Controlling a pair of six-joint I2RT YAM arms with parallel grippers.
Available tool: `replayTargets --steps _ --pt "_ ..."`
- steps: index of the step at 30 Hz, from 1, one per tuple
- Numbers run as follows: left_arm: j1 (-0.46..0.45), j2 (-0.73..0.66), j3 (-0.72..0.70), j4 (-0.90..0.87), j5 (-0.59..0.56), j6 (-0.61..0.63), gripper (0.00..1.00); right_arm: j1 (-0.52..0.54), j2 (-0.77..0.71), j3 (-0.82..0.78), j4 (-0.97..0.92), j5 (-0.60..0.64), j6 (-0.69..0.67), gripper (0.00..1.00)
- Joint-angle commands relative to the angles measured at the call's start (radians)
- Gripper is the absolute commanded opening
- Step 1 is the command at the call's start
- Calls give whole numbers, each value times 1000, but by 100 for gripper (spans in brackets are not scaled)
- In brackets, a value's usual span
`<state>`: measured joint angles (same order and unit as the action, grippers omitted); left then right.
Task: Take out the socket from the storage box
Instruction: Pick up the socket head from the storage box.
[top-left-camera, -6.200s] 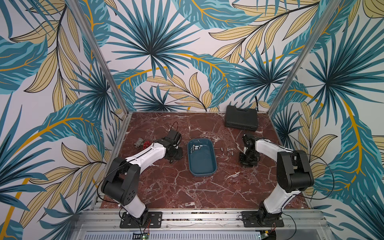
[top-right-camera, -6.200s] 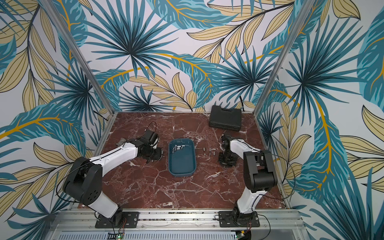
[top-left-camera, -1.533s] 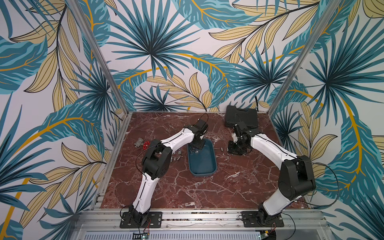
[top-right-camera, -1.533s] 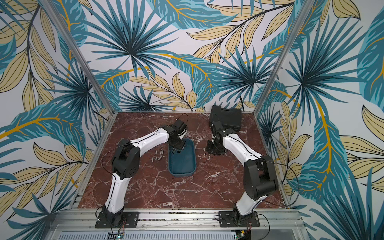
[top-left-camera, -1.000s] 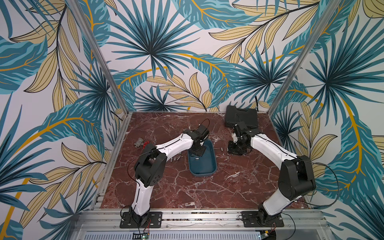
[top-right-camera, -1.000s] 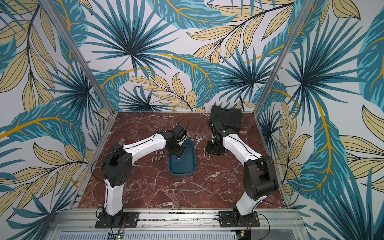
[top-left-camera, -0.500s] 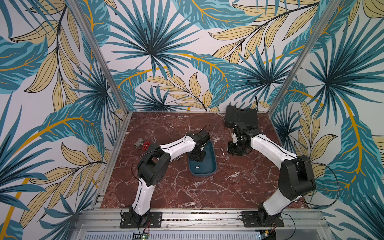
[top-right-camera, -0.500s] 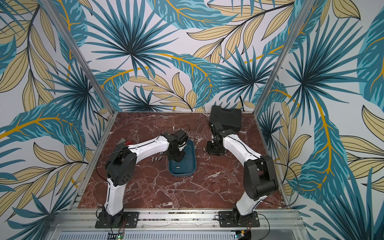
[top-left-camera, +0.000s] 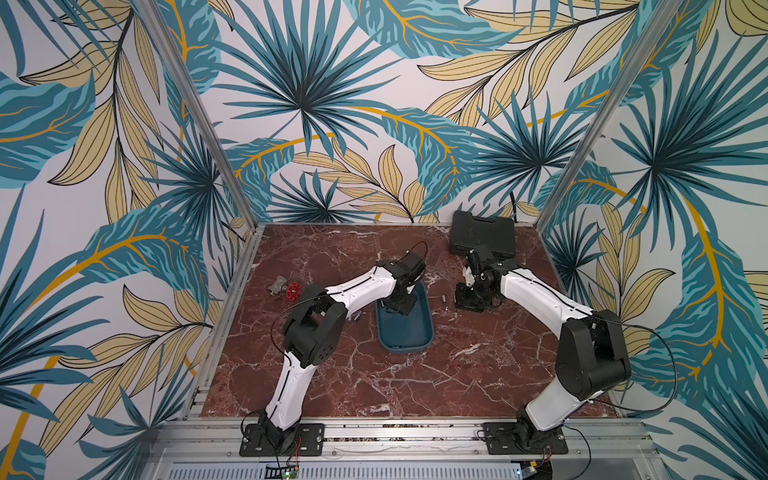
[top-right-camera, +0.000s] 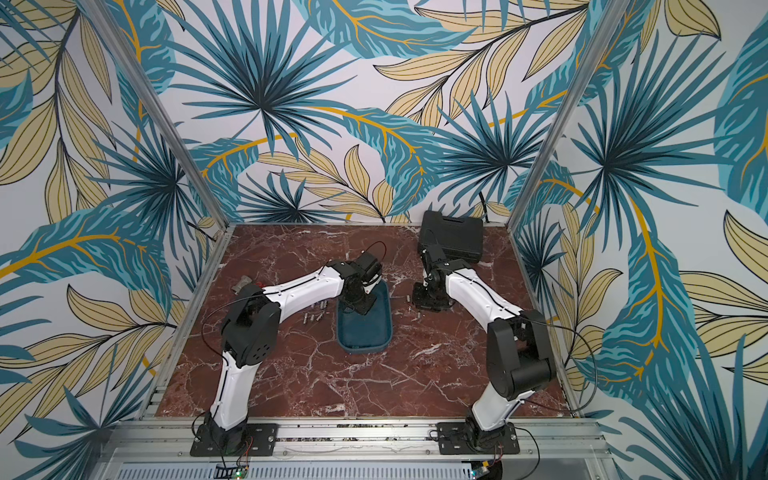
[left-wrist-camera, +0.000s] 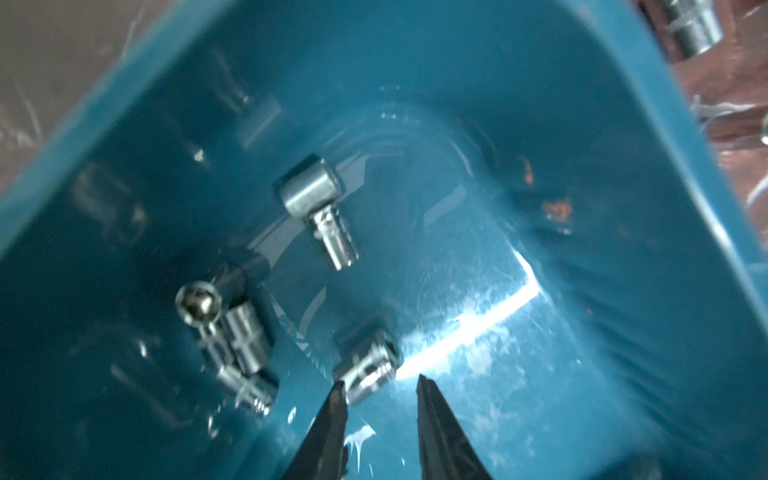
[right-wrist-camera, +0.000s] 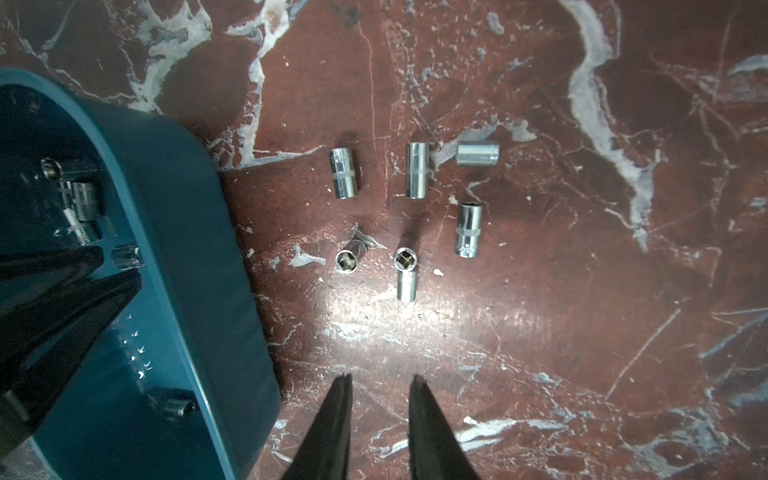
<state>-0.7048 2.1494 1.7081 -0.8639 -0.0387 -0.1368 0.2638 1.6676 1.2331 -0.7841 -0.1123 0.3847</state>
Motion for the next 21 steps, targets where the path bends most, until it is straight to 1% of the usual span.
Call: replayTargets --steps 1,10,11,13,16,18,21 --pt "8 42 57 -14 -12 59 33 4 16 -21 -6 -7 -2 27" --pt "18 66 41 -32 4 71 32 5 15 -20 -9 -8 -2 27" --pt "18 66 39 -32 10 69 30 4 14 -21 -11 -7 -1 27" --pt "18 60 28 -23 19 61 23 5 13 -22 -10 -6 -1 27" --pt "18 37 15 -6 19 39 16 5 14 -20 -10 -7 1 27" --pt "18 7 15 3 16 18 13 5 12 -19 -11 -6 0 27" --pt "22 -79 0 44 19 -11 13 3 11 -14 -17 -5 -3 27"
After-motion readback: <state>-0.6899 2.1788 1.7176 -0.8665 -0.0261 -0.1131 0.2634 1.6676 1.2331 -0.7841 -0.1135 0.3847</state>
